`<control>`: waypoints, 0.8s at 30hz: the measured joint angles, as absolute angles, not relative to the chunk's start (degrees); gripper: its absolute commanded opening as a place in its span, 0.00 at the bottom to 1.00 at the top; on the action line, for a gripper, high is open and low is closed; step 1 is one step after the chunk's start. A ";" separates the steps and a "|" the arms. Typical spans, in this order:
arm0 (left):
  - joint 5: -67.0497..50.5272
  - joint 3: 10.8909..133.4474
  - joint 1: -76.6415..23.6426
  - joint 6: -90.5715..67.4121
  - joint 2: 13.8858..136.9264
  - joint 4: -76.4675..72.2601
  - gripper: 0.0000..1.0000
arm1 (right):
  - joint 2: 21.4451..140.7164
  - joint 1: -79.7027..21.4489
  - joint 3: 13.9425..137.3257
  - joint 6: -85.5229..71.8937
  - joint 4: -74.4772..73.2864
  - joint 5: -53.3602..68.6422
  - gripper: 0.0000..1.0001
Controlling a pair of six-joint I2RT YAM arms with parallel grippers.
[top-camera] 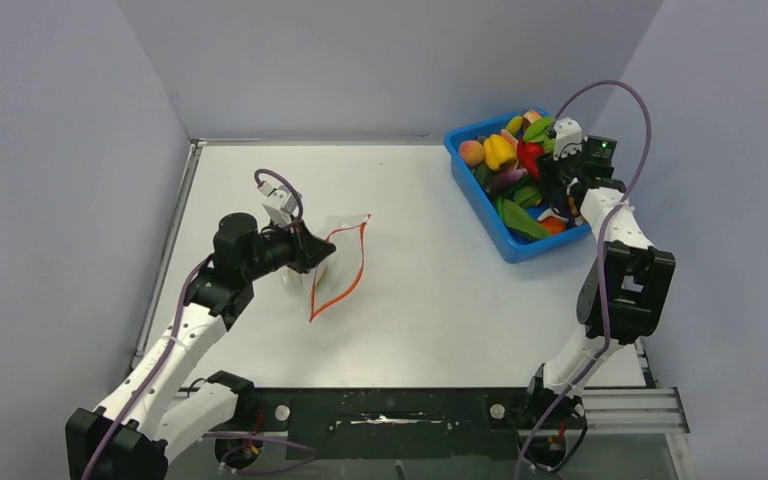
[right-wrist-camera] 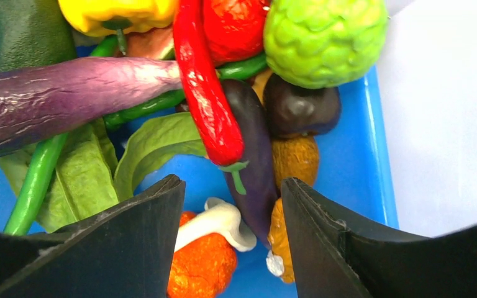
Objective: Place the food in the zip-top bag and seal the zipper
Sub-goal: Pick up the fake vegetable from the bin.
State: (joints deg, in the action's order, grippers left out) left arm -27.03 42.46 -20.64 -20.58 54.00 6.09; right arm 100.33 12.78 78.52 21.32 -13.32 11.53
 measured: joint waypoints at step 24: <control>-25.71 42.46 -20.64 -20.34 53.80 6.11 0.00 | 106.28 12.67 78.85 24.97 -13.02 15.68 0.09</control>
State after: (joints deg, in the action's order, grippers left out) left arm -25.71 42.46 -20.64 -20.34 53.80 6.11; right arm 106.28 12.67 78.85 24.97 -13.02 15.68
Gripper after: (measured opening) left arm 0.013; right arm 0.119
